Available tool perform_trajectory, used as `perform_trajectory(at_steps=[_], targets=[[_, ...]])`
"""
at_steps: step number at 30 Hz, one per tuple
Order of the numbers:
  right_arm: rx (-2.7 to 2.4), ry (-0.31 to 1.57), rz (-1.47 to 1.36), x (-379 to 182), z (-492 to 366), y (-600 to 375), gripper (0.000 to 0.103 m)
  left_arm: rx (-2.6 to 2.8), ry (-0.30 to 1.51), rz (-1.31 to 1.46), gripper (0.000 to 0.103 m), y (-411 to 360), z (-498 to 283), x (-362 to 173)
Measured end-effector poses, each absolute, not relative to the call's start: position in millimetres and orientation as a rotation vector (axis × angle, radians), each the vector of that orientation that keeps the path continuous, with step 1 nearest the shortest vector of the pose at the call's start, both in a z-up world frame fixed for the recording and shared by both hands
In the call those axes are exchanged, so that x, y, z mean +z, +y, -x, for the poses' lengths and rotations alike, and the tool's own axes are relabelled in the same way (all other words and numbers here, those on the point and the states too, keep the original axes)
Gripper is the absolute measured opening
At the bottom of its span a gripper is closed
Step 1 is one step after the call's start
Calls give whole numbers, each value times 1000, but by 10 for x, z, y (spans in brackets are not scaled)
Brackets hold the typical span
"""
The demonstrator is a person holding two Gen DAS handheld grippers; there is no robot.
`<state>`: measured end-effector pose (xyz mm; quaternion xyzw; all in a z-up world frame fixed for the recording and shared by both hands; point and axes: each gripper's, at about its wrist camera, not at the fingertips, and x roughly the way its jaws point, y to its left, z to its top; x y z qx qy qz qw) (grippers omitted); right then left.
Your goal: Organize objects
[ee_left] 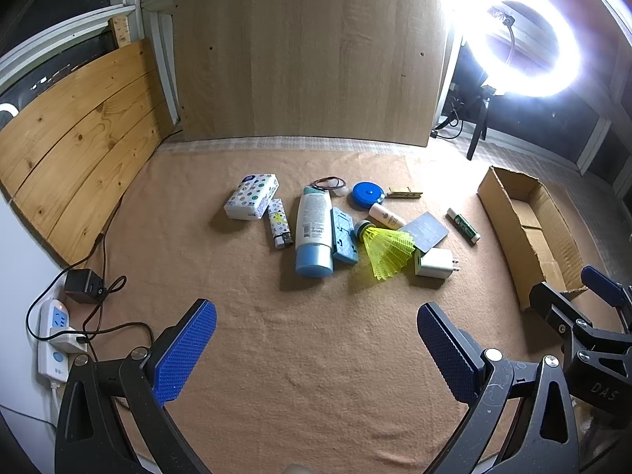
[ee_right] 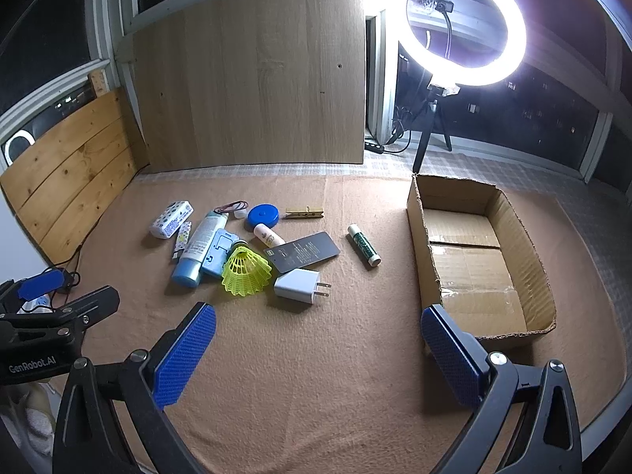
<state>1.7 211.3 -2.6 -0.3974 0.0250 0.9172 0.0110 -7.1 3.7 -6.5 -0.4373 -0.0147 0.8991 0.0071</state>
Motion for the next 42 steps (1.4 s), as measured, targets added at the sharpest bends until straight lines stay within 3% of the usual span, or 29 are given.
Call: perform_trajectory(at_steps=[42], targets=[[2855, 93, 1254, -58, -9, 2113, 103, 2797, -45, 1382, 103, 45, 66, -94]])
